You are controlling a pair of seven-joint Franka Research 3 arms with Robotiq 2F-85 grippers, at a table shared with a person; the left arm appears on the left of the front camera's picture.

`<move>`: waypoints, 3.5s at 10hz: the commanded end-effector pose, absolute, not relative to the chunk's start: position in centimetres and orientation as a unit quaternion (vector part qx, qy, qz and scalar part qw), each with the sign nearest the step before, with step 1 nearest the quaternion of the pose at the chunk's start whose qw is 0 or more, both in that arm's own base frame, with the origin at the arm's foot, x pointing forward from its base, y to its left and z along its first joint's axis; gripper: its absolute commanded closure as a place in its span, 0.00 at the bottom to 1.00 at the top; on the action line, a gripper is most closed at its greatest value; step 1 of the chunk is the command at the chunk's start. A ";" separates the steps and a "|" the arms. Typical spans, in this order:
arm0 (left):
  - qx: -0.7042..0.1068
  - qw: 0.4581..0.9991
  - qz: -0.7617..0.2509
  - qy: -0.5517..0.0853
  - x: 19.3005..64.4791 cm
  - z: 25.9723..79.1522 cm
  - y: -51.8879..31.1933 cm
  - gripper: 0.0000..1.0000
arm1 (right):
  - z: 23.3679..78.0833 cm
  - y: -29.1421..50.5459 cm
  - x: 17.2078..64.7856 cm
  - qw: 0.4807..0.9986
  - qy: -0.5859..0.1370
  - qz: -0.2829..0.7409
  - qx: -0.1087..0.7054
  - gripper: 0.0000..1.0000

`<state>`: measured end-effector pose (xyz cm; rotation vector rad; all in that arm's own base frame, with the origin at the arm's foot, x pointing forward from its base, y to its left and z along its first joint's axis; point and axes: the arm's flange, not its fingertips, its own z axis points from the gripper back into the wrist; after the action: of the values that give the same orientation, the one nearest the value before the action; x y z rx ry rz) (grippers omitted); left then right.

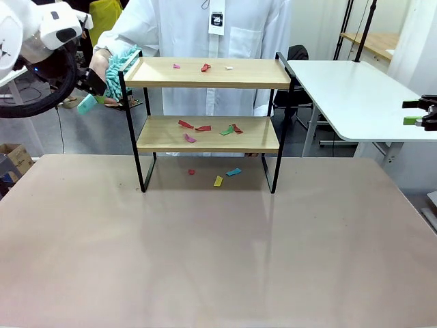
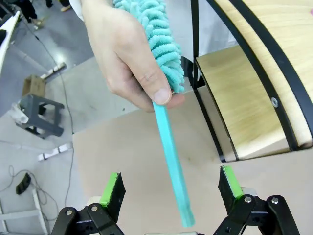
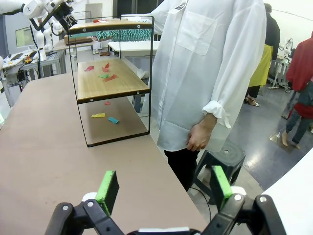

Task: Clean the shelf.
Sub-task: Pick up the Duster handed by the human, then clean the specific section of the Shelf indicated by the human with the Duster.

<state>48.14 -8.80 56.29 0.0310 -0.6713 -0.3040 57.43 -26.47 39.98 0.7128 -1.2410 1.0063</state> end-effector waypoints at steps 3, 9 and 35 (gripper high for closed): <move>-0.001 0.937 -0.129 -0.326 49.6 55.9 -8.7 0.00 | 40.2 -26.4 57.5 0.641 -0.545 0.442 0.310 0.00; 0.022 0.951 -0.114 -0.288 49.6 55.8 -8.8 1.00 | 40.2 -26.4 57.5 0.641 -0.545 0.442 0.310 0.00; 0.196 0.933 -0.288 -0.089 40.4 64.2 -2.2 0.87 | 40.2 -26.4 57.5 0.641 -0.545 0.442 0.310 0.00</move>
<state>40.74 -2.43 63.07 0.2904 -0.2625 -0.4715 57.43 -26.46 39.97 0.7131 -1.2408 1.0062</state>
